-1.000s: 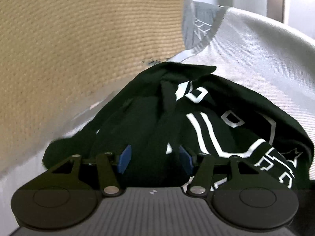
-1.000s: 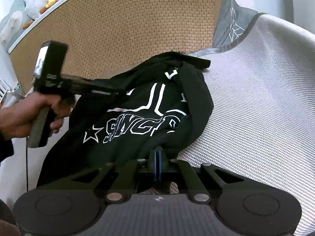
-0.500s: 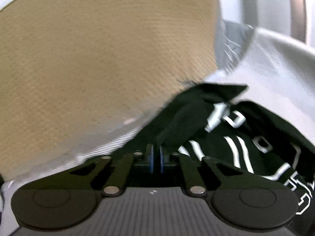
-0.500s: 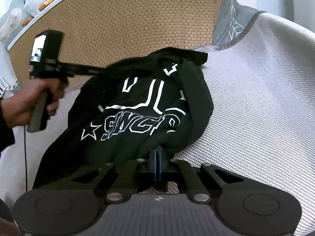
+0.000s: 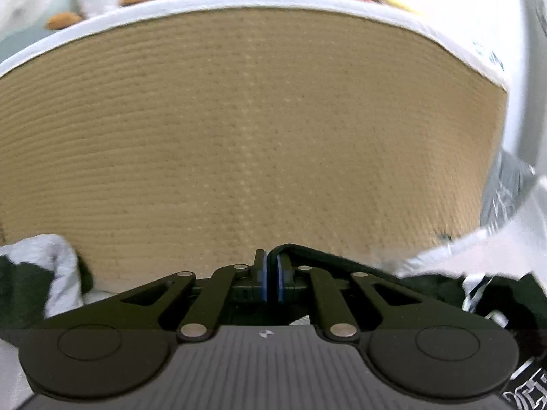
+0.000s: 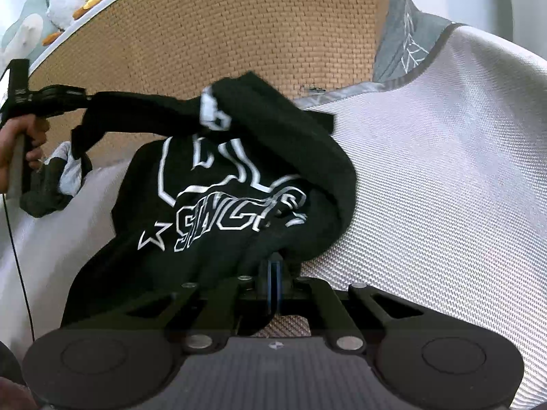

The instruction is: Fold clothes

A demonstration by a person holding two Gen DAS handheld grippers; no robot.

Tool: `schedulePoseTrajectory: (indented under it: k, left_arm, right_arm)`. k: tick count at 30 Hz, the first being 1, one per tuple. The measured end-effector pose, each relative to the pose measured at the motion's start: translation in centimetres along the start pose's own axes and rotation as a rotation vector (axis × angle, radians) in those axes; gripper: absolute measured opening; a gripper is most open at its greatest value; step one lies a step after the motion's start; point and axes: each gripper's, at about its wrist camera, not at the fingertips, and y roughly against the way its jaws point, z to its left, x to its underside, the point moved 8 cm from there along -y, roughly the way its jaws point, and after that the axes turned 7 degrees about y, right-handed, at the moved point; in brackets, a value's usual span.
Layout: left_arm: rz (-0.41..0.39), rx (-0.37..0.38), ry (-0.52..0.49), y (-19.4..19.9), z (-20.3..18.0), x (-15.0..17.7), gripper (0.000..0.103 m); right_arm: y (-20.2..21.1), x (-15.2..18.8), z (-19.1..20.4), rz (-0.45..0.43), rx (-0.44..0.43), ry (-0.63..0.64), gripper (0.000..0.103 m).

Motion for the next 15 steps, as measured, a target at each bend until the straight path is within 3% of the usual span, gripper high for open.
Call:
schedulePoseTrajectory:
  k: [6,15]
  left_arm:
    - [-0.089,-0.057,-0.052,3.2,2.5,-2.0,0.007]
    - [-0.184,-0.041,-0.006,6.5,4.1,-5.7,0.007]
  right_arm:
    - [-0.3,-0.2,0.3,0.002,-0.007,0.019,0.004]
    - [-0.3,-0.5,-0.7,0.002,0.039,0.011,0.004]
